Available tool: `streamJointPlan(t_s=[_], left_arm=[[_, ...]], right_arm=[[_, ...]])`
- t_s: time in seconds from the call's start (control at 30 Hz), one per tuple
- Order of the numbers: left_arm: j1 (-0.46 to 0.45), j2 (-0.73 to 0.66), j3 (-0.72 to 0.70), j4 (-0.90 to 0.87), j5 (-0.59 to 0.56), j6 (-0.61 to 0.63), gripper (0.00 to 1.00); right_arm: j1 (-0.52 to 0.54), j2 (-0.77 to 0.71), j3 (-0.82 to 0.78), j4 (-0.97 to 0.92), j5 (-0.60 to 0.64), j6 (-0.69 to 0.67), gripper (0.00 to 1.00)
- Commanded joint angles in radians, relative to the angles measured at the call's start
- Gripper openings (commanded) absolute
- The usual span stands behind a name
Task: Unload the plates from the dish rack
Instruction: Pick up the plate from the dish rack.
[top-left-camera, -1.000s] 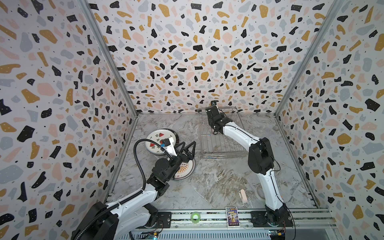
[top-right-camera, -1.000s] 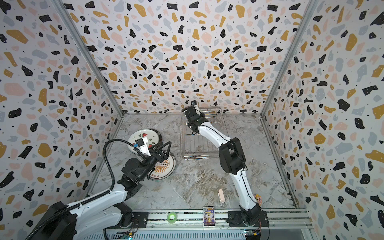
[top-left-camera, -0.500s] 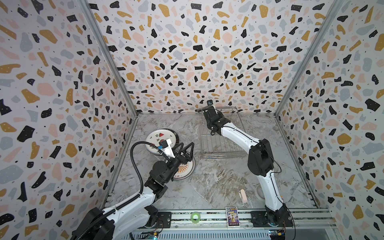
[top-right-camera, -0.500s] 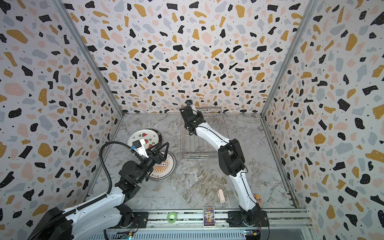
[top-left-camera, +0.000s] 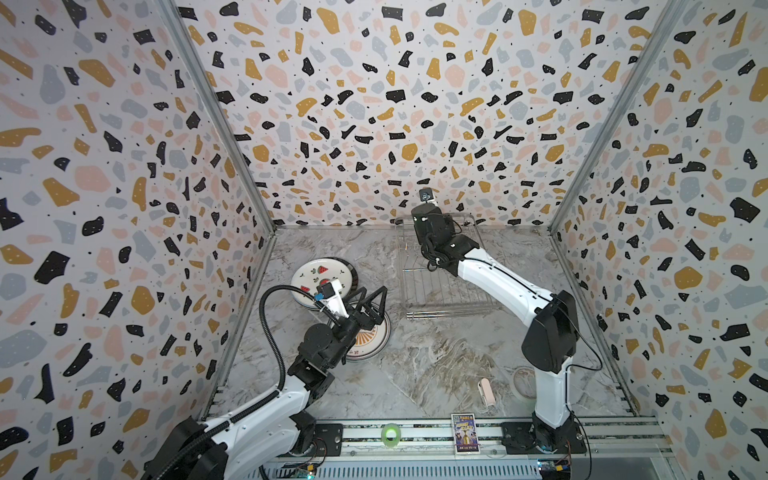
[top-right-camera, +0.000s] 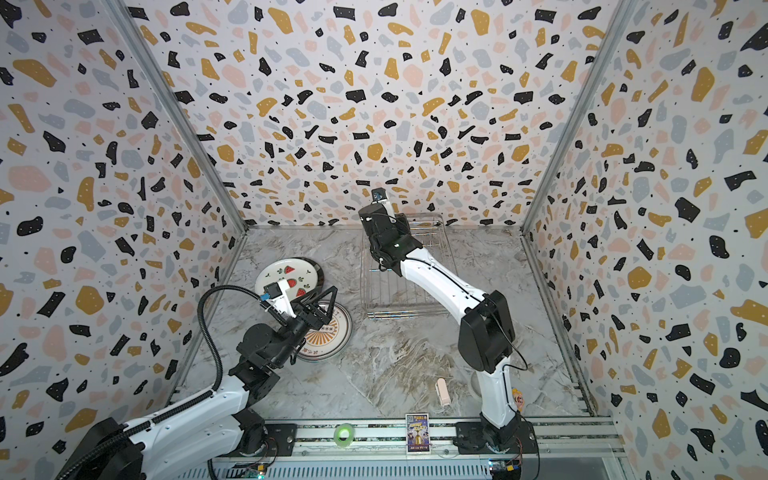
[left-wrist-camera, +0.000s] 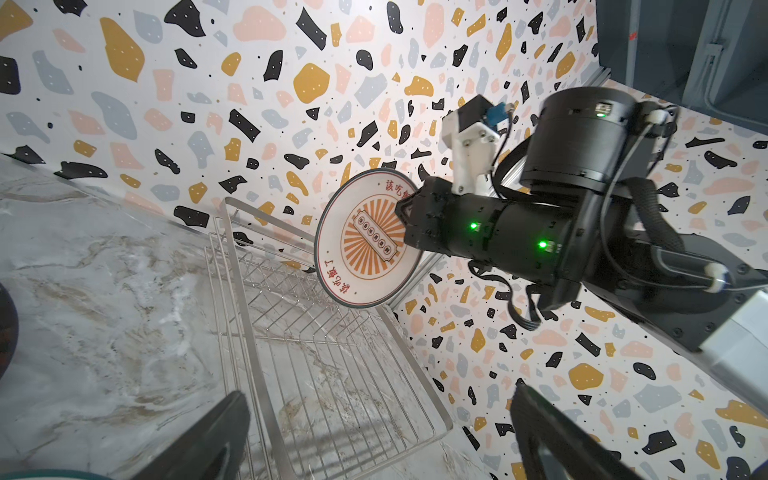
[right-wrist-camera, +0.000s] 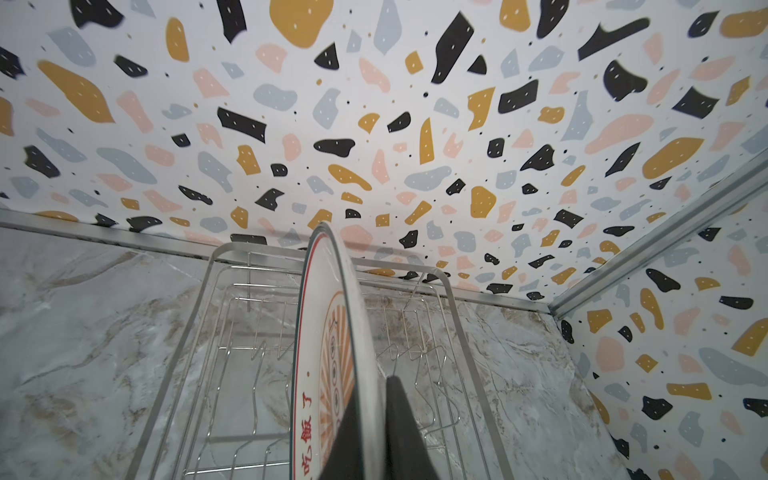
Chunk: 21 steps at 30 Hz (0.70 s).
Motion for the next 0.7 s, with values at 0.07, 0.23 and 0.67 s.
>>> streamJointPlan(t_s=[0.07,0.23,0.67], left_arm=[[-0.005,-0.029,-0.033,0.049,0.023,-0.014,1.00],[-0.005,-0.086,-0.049,-0.008,-0.004,-0.009,1.00],[-0.006,-0.191,-0.037,-0.147,0.151,0.048,0.99]], right_arm=[[0.007,-0.207,-0.158,0.101,-0.085,0.040,0.08],[-0.017,-0.404,-0.387,0.190,-0.296,0.111,0.08],[-0.173,-0.774,-0.819,0.365,-0.792,0.269,0.08]])
